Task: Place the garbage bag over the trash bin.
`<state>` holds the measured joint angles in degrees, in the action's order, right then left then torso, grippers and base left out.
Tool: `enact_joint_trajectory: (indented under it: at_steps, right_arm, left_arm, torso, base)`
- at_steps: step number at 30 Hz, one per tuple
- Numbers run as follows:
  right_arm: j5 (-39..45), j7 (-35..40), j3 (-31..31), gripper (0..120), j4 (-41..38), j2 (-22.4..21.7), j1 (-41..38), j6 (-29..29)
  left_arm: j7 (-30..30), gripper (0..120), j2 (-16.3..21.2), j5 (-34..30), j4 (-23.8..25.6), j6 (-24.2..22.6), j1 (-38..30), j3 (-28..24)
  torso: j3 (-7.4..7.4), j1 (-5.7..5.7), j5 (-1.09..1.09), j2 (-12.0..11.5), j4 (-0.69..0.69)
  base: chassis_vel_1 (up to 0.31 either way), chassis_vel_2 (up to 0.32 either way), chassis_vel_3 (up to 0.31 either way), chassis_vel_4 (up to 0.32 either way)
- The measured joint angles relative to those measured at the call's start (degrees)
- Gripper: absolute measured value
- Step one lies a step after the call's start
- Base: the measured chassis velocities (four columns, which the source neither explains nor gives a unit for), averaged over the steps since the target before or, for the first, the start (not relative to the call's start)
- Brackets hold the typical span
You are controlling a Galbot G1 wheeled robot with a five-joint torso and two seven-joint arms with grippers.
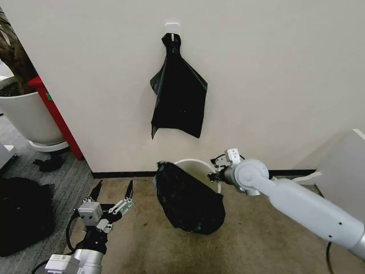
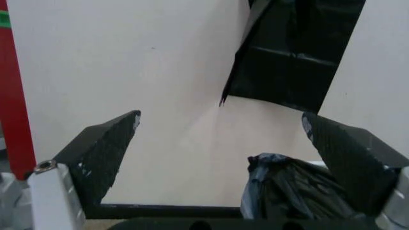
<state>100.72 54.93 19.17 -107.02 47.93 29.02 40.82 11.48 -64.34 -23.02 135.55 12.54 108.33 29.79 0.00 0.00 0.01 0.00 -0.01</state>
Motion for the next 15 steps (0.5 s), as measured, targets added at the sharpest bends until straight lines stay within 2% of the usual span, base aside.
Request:
enact_joint_trajectory:
  at_steps: [1,3,4,7,15]
  right_arm:
    - [0.00,0.00,0.00,0,0.00,0.00,0.00,0.00]
    - [5.85,7.73,-3.27,0,-3.31,0.71,3.19,-2.88]
    - [7.99,12.23,-5.19,0,-5.15,1.43,5.22,-5.91]
    - [9.45,18.17,-8.95,0,-7.21,3.80,9.43,-11.47]
    - [4.65,22.64,-14.75,0,-6.77,9.35,18.24,-17.78]
  left_arm:
    - [0.00,100,0.00,0.00,0.00,0.00,0.00,0.00]
    - [0.00,100,0.22,-0.18,-0.18,-0.10,-0.25,-0.03]
    - [0.01,100,0.33,-0.20,-0.24,-0.13,-0.27,-0.03]
    - [0.04,100,0.54,-0.24,-0.42,-0.14,-0.27,0.08]
    - [0.18,100,0.38,-0.20,-0.77,-0.14,-0.20,0.16]
  torso:
    - [0.00,0.00,0.00,0.00,0.00]
    - [0.00,0.00,0.00,0.00,0.01]
    - [0.00,0.00,-0.01,0.00,0.01]
    - [0.00,0.00,0.00,0.00,0.01]
    - [0.00,0.00,-0.01,0.00,0.00]
  base:
    - [0.000,0.000,0.000,0.000]
    - [0.000,0.000,0.000,0.000]
    - [0.000,0.000,0.000,0.000]
    - [0.000,0.000,0.000,0.000]
    - [0.000,0.000,0.000,0.000]
